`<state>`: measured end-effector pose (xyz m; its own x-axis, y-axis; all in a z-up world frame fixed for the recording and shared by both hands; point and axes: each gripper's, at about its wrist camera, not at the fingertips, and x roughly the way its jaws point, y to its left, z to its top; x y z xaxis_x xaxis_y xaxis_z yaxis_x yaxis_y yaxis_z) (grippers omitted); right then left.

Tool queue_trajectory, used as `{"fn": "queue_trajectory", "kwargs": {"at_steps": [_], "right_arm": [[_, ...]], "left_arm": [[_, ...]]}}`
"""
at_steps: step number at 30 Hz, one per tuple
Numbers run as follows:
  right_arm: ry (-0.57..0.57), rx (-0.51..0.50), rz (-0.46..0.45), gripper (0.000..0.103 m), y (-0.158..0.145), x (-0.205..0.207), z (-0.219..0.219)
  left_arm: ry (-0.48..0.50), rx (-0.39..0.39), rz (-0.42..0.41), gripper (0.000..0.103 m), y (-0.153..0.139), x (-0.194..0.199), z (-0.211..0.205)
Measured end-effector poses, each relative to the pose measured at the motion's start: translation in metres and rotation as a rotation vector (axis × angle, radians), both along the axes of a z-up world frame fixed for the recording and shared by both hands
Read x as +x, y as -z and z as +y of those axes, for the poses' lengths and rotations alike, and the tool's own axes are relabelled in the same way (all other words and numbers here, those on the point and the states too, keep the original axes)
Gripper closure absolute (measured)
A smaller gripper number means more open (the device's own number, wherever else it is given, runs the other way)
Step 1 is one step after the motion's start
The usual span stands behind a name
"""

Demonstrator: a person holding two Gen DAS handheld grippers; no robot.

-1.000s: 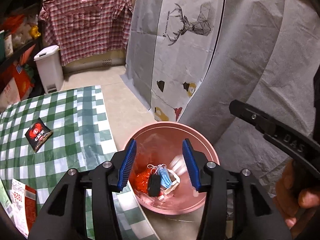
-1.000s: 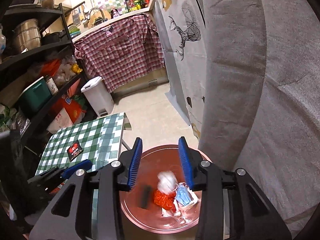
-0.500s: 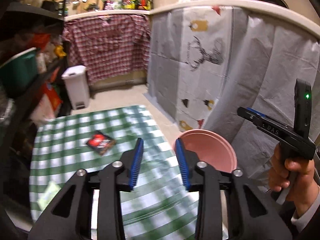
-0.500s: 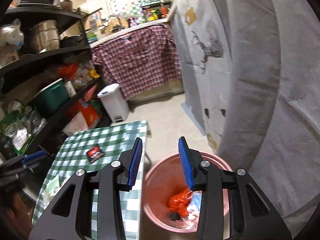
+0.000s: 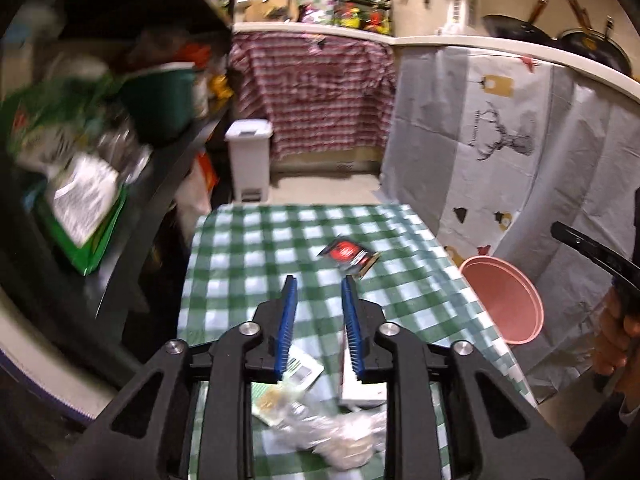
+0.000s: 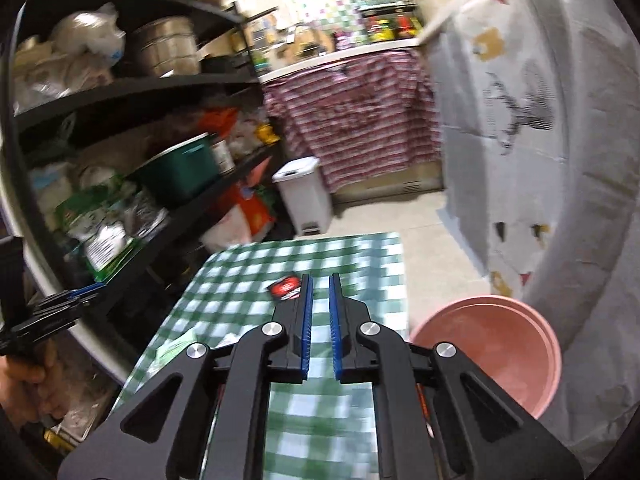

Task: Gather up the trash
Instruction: 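Move left tool to green-white label sheet while right tool approaches red-white milk carton, then close right tool on the red-white milk carton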

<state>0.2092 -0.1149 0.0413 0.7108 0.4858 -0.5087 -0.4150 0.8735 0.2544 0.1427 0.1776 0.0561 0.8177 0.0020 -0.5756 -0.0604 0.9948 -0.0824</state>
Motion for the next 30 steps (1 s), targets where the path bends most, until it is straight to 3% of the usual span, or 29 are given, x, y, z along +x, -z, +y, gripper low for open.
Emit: {"fn": "queue_trajectory", "kwargs": {"at_steps": [8, 9, 10, 12, 22, 24, 30], "right_arm": [[-0.138, -0.01, 0.136, 0.087, 0.037, -0.018, 0.084], [-0.14, -0.014, 0.155, 0.075, 0.043, -0.019, 0.091], [-0.139, -0.015, 0.174, 0.057, 0.05, -0.02, 0.098], [-0.135, -0.027, 0.213, 0.048, 0.066, -0.021, 0.114], [-0.146, -0.143, 0.35, 0.034, 0.118, -0.017, 0.181], [-0.12, -0.212, 0.364, 0.033, 0.125, -0.016, 0.193], [-0.074, -0.29, 0.413, 0.033, 0.142, -0.01, 0.199]], "left_arm": [[-0.04, -0.023, 0.012, 0.082, 0.015, -0.006, 0.036], [-0.042, -0.03, 0.008, 0.082, 0.015, -0.008, 0.041], [-0.042, -0.035, 0.005, 0.082, 0.015, -0.009, 0.043], [-0.037, -0.038, -0.007, 0.082, 0.013, -0.013, 0.046], [-0.028, -0.048, -0.012, 0.082, 0.016, -0.027, 0.059], [-0.024, -0.043, -0.001, 0.082, 0.021, -0.027, 0.06], [-0.019, -0.045, 0.041, 0.082, 0.037, -0.023, 0.066]]}}
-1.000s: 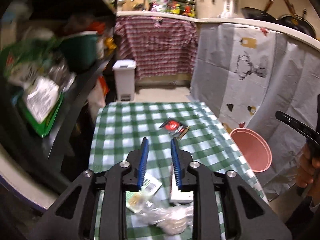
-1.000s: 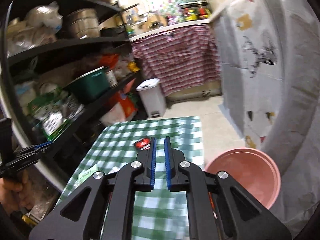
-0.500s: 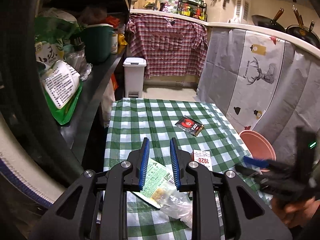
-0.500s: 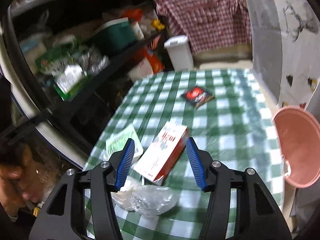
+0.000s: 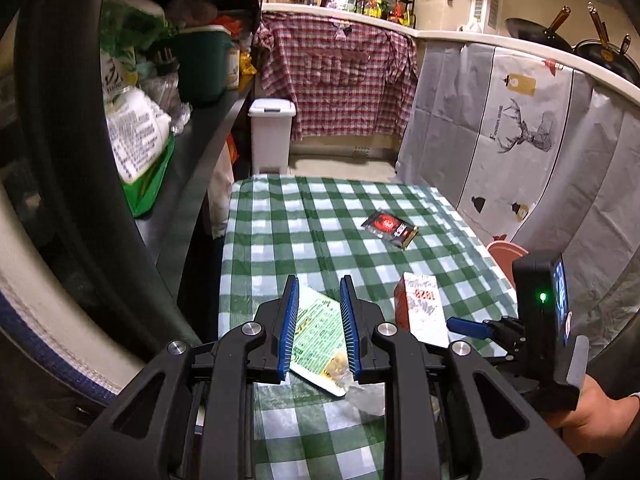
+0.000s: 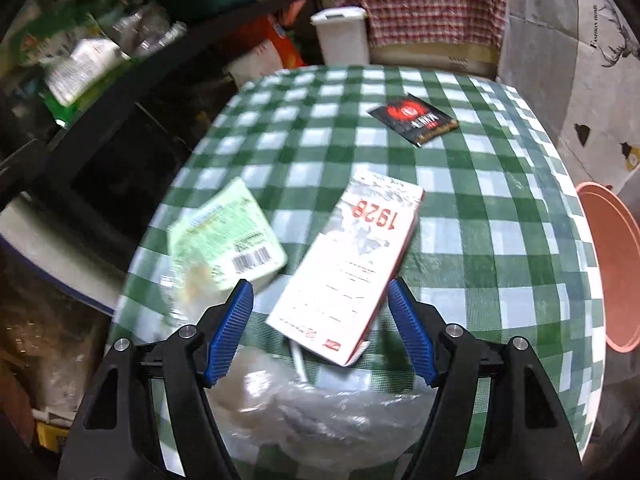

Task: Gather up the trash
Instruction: 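Close right tool on the red-white milk carton, then close left tool on clear plastic bag while right tool lifts the milk carton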

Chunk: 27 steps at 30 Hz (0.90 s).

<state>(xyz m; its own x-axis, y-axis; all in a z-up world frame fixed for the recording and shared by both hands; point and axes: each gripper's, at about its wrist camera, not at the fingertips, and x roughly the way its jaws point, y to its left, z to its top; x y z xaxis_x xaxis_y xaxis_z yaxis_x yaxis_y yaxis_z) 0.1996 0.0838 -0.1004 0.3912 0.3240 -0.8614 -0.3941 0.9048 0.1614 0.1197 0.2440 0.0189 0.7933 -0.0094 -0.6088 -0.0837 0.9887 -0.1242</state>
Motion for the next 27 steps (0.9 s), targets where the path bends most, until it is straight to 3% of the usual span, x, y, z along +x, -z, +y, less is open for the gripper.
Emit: {"fn": "queue_trajectory", "kwargs": {"at_steps": [4, 6, 15, 19, 22, 23, 25, 27], "right_arm": [[0.023, -0.009, 0.028, 0.036, 0.007, 0.007, -0.008], [0.029, -0.01, 0.032, 0.048, 0.007, 0.01, -0.013], [0.037, -0.014, 0.015, 0.052, 0.002, 0.021, -0.037], [0.032, 0.007, -0.008, 0.052, -0.006, 0.025, -0.054], [0.031, 0.011, -0.042, 0.052, -0.016, 0.027, -0.067], [0.031, 0.013, -0.052, 0.052, -0.02, 0.027, -0.073], [0.034, 0.013, -0.058, 0.052, -0.023, 0.027, -0.082], [0.036, 0.015, -0.059, 0.052, -0.025, 0.025, -0.089]], "left_arm": [[0.005, -0.008, 0.042, 0.082, 0.014, 0.008, 0.001], [0.006, -0.01, 0.068, 0.082, 0.022, 0.013, 0.0], [0.022, 0.01, 0.193, 0.081, 0.066, 0.025, -0.008], [0.049, 0.038, 0.191, 0.081, 0.07, 0.024, -0.017], [0.105, 0.001, 0.155, 0.081, 0.062, 0.021, -0.026], [0.137, -0.017, 0.146, 0.079, 0.059, 0.02, -0.031], [0.204, -0.044, 0.146, 0.06, 0.058, 0.018, -0.042], [0.203, -0.031, 0.157, 0.053, 0.061, 0.019, -0.05]]}}
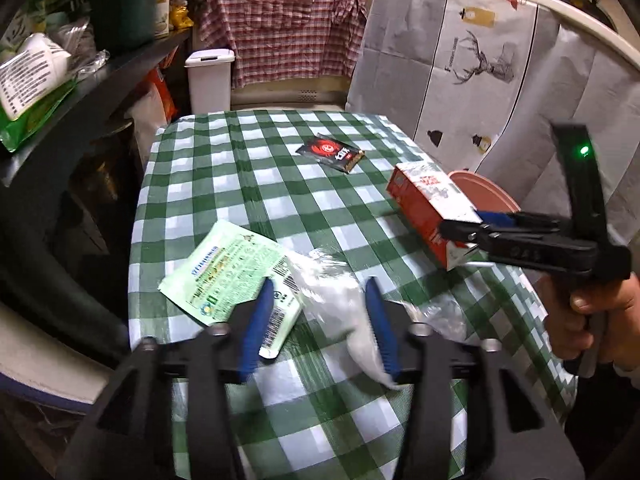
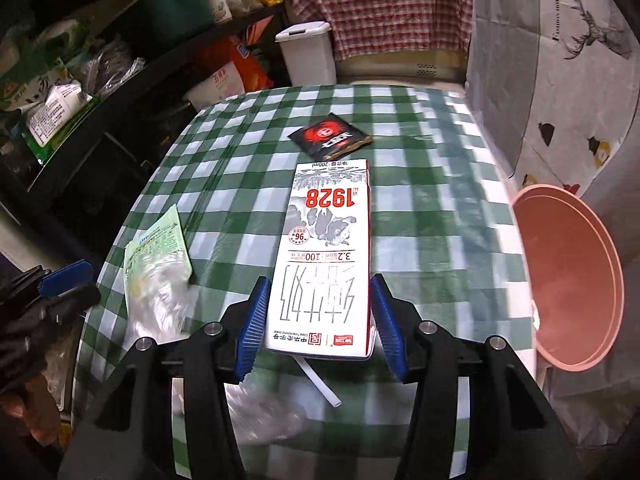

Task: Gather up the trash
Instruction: 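Close left tool on clear plastic bag while right tool lifts the milk carton, then carry milk carton and plastic bag over the pink bin with both tools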

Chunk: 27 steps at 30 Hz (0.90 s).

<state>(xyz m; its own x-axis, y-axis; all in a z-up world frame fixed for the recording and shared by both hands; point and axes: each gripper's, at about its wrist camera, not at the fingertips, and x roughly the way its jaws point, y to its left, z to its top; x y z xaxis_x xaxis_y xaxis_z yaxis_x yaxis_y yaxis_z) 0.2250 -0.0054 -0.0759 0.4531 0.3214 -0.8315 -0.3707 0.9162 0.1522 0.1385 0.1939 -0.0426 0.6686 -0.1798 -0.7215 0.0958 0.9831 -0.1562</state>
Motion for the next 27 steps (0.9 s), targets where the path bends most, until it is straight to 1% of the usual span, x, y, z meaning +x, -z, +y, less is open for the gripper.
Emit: {"fn": "queue_trajectory", "kwargs": {"at_steps": [3, 6, 9, 13, 15, 16, 18, 20, 21, 24, 27], "right_arm": [[0.001, 0.002, 0.0, 0.052, -0.001, -0.003, -0.011], [-0.002, 0.006, -0.001, 0.052, -0.003, -0.006, -0.022], [-0.005, 0.016, -0.005, 0.052, -0.005, -0.01, -0.03], [-0.018, 0.027, -0.018, 0.052, -0.01, -0.015, -0.039], [-0.03, 0.031, -0.024, 0.052, -0.012, -0.017, -0.041], [-0.036, 0.033, -0.027, 0.052, -0.013, -0.018, -0.042], [-0.045, 0.039, -0.036, 0.052, -0.016, -0.02, -0.045], [-0.05, 0.046, -0.042, 0.052, -0.019, -0.021, -0.048], [-0.049, 0.051, -0.044, 0.052, -0.02, -0.021, -0.05], [-0.041, 0.063, -0.053, 0.052, -0.026, -0.021, -0.054], [-0.037, 0.078, -0.068, 0.052, -0.034, -0.022, -0.06]], "left_arm": [[-0.03, 0.032, 0.05, 0.053, 0.011, 0.007, -0.005], [-0.039, -0.011, 0.08, 0.053, 0.016, 0.015, -0.005], [-0.025, -0.05, 0.121, 0.053, 0.022, 0.024, -0.009], [-0.033, -0.027, 0.178, 0.053, 0.037, 0.032, -0.017], [-0.036, -0.031, 0.187, 0.054, 0.039, 0.034, -0.018], [-0.033, -0.045, 0.19, 0.066, 0.039, 0.035, -0.018], [-0.028, -0.07, 0.2, 0.075, 0.039, 0.038, -0.019], [-0.025, -0.062, 0.205, 0.085, 0.038, 0.039, -0.022], [-0.02, -0.054, 0.202, 0.093, 0.036, 0.039, -0.024], [-0.014, -0.014, 0.165, 0.097, 0.027, 0.038, -0.033], [-0.015, 0.008, 0.12, 0.097, 0.014, 0.036, -0.038]]}}
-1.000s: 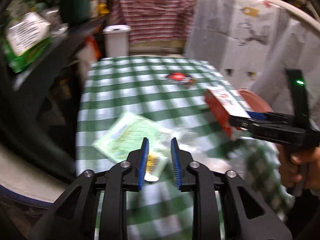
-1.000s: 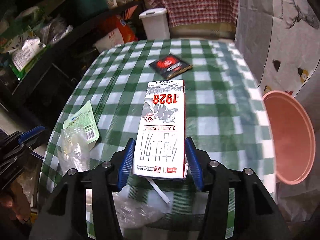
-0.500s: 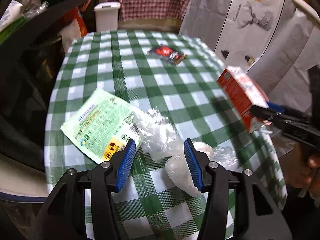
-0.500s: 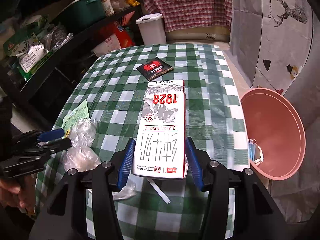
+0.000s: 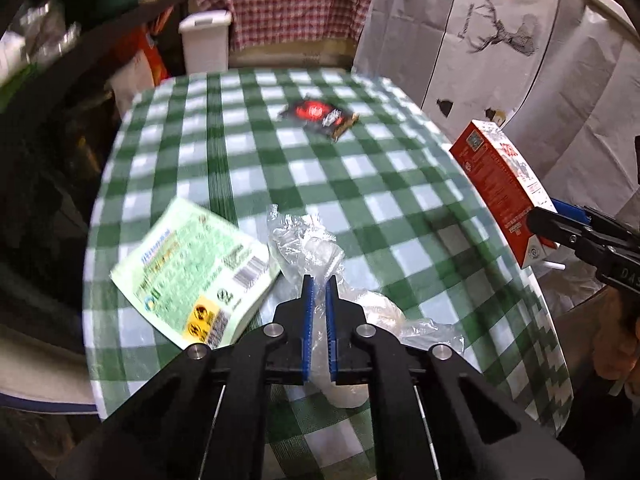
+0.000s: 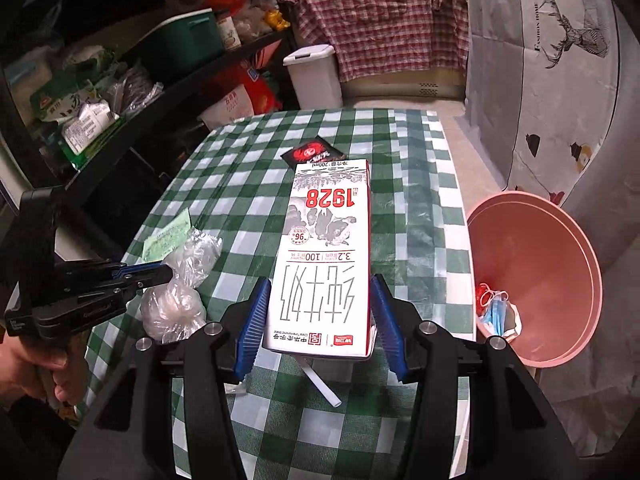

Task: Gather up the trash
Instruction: 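Carry milk carton and plastic bag over the pink bin with both tools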

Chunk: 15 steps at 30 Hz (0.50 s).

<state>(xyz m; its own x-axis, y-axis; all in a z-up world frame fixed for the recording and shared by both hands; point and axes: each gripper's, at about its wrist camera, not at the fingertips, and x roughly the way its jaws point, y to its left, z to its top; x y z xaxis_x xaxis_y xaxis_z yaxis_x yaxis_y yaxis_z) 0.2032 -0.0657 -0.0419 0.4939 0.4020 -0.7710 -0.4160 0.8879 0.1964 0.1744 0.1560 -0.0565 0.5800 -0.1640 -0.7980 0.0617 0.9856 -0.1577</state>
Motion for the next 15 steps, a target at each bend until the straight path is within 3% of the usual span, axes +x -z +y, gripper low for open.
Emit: {"fn": "queue_trajectory", "kwargs": {"at_steps": [6, 15], "right_arm": [[0.021, 0.032, -0.022, 0.052, -0.019, 0.004, -0.019], [0.029, -0.009, -0.15, 0.052, -0.064, 0.002, -0.051]], "left_arm": [[-0.047, 0.024, -0.108, 0.097, -0.031, -0.001, -0.005], [-0.083, 0.056, -0.219, 0.097, -0.061, -0.006, -0.014]]}}
